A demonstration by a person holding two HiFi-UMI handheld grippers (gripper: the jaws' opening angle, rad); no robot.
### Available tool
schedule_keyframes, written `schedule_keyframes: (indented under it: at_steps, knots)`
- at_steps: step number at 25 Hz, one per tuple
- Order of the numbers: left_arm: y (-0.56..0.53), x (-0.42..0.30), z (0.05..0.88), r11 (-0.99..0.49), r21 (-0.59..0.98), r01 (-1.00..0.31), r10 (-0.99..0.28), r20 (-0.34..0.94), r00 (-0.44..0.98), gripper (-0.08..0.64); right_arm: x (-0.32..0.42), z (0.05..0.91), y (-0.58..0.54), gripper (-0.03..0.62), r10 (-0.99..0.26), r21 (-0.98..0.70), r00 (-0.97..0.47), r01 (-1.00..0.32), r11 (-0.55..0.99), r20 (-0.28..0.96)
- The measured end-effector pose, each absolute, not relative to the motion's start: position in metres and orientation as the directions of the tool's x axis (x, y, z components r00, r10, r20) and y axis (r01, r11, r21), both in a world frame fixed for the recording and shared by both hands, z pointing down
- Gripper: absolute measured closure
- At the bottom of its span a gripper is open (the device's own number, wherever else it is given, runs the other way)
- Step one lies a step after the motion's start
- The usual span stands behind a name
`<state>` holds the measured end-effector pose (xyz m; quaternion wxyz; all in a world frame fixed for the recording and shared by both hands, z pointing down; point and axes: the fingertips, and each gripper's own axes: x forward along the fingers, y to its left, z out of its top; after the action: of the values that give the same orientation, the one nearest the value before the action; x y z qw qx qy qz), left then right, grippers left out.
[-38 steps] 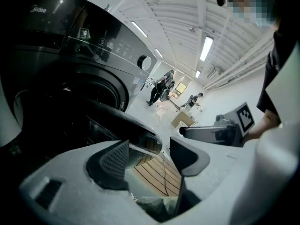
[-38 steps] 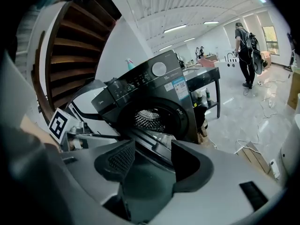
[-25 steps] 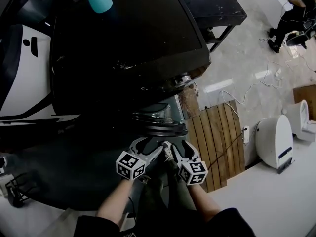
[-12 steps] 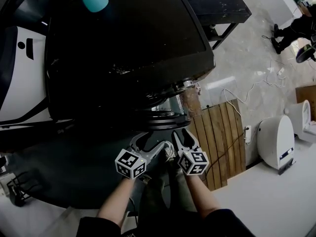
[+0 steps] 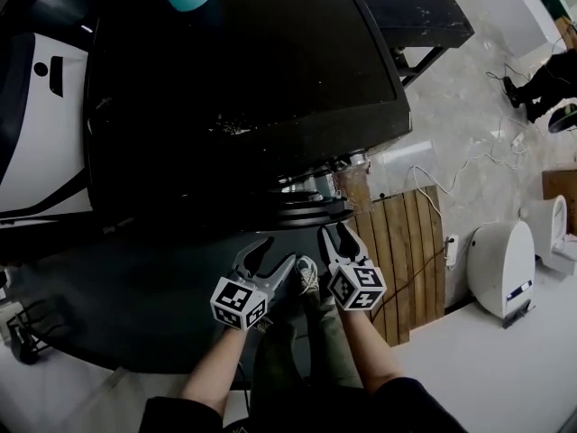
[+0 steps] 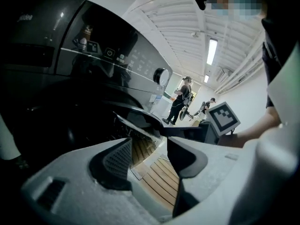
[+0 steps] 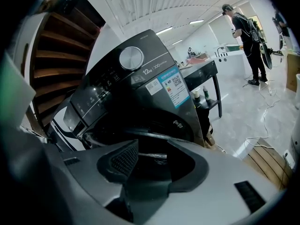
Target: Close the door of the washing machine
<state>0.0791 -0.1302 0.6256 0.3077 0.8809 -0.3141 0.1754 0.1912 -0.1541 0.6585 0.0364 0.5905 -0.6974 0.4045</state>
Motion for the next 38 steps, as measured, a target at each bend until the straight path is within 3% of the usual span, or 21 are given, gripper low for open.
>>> schedule_keyframes:
  at_steps: [12,18,38]
  knots:
    - [-0.17,0.005,0.621,-0.46,0.255,-0.851,-0.672,0.526,0.521,0.55,0.188,0.652,-0.193,0.472,-0.807,-0.484,-0.312,-0.874,0.039,0.5]
    - [-0.184,-0.021,0.62,-0.382,0.236,-0.894,-0.724,0.525,0.448,0.555,0.181,0.65,-0.209,0.541,-0.807,-0.467,-0.328,-0.881,0.074,0.491]
    - [-0.21,-0.038,0.625,-0.303,0.265,-0.916,-0.761,0.511,0.4,0.555,0.18,0.654,-0.224,0.545,-0.802,-0.418,-0.338,-0.9,0.123,0.493]
